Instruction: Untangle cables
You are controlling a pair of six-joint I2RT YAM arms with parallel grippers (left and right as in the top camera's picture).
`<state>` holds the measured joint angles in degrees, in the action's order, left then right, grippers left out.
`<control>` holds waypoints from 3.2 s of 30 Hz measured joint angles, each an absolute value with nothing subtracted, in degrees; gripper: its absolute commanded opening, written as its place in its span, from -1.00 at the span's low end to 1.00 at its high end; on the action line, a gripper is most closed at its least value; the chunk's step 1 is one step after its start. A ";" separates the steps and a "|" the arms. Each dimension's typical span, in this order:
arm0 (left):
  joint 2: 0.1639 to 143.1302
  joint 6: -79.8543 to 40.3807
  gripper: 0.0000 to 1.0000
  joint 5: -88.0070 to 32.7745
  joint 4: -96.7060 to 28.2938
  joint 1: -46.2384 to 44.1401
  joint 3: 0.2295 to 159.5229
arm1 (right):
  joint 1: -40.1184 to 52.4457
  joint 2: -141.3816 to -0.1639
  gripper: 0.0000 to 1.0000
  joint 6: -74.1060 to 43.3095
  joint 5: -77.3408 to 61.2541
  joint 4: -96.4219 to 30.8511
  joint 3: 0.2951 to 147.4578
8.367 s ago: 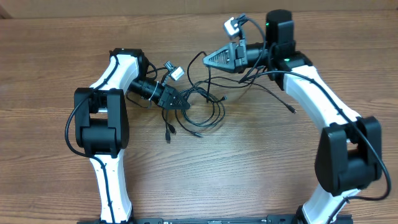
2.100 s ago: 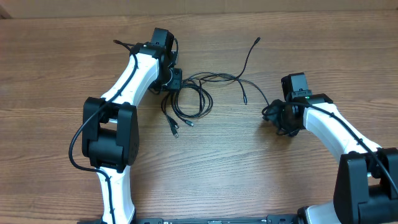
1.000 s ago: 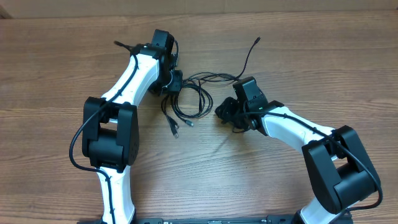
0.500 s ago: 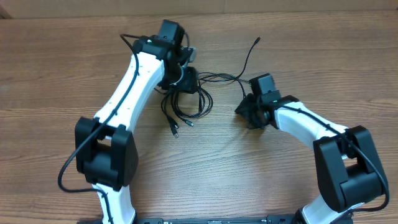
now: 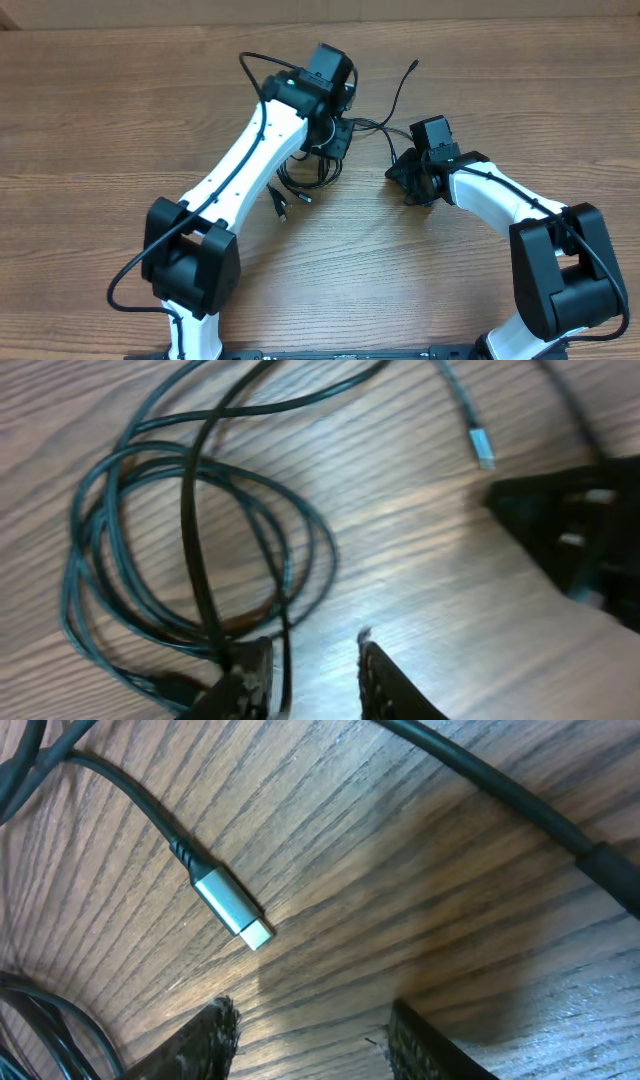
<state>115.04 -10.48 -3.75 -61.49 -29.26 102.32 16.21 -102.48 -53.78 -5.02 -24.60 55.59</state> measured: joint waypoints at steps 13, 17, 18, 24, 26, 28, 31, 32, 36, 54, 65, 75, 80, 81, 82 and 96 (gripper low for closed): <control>122.93 -16.05 -0.03 17.34 -70.32 -22.65 101.51 | 16.21 -102.48 -0.01 -53.80 -4.89 -24.75 55.77; 122.96 -16.99 0.15 16.40 -70.72 -17.50 101.51 | 16.21 -102.48 -0.01 -53.76 -4.91 -24.75 55.77; 122.96 -16.80 0.15 15.07 -70.72 -16.25 101.54 | 16.21 -102.48 -0.01 -53.78 -4.91 -24.75 55.77; 122.96 -15.35 0.11 5.87 -73.32 -14.57 104.86 | 16.21 -102.48 0.00 -53.74 -5.26 -24.71 55.77; 122.89 -14.57 0.11 3.29 -73.91 -15.29 106.94 | 16.21 -102.48 0.00 -53.52 -5.69 -24.82 55.77; 122.56 -14.26 0.13 1.37 -74.13 -16.62 108.42 | 16.16 -102.48 -0.01 -52.73 -6.35 -25.23 55.81; 121.49 -13.54 0.11 -0.16 -74.24 -19.84 108.75 | 16.14 -102.48 0.00 -51.79 -7.66 -25.71 55.83; 121.32 -13.47 0.12 -0.47 -74.06 -20.64 108.75 | 16.14 -102.48 0.02 -51.64 -7.88 -25.82 55.83; 121.19 -13.32 0.09 -1.54 -70.70 -25.02 107.70 | 16.14 -102.48 0.06 -50.96 -8.73 -25.93 55.88; 121.14 -12.23 0.15 -7.40 -49.50 -27.42 91.24 | 16.12 -102.89 0.07 -50.96 -14.83 -23.09 55.48; 121.12 -11.99 -0.71 -3.44 -44.56 -27.40 88.73 | 16.19 -102.91 0.11 -50.35 -15.75 -22.83 55.48; 121.12 -10.15 0.27 -2.76 -49.19 -27.24 90.76 | 22.02 -103.15 -0.04 -46.04 -16.05 -18.57 55.05; 121.05 -8.71 0.36 -5.72 -51.31 -27.40 94.87 | 21.43 -103.50 -0.04 -46.68 -15.84 -27.77 57.71; 121.05 -8.58 0.36 -5.89 -51.37 -27.44 94.85 | 20.99 -103.57 -0.04 -46.70 -15.77 -29.58 58.85; 121.08 -8.56 0.36 -6.00 -51.46 -27.62 94.85 | 20.62 -103.57 -0.04 -46.74 -15.70 -30.70 59.86; 125.34 -8.56 0.35 -5.80 -50.59 -28.16 94.72 | 19.62 -103.57 -0.05 -46.74 -13.04 -33.61 62.54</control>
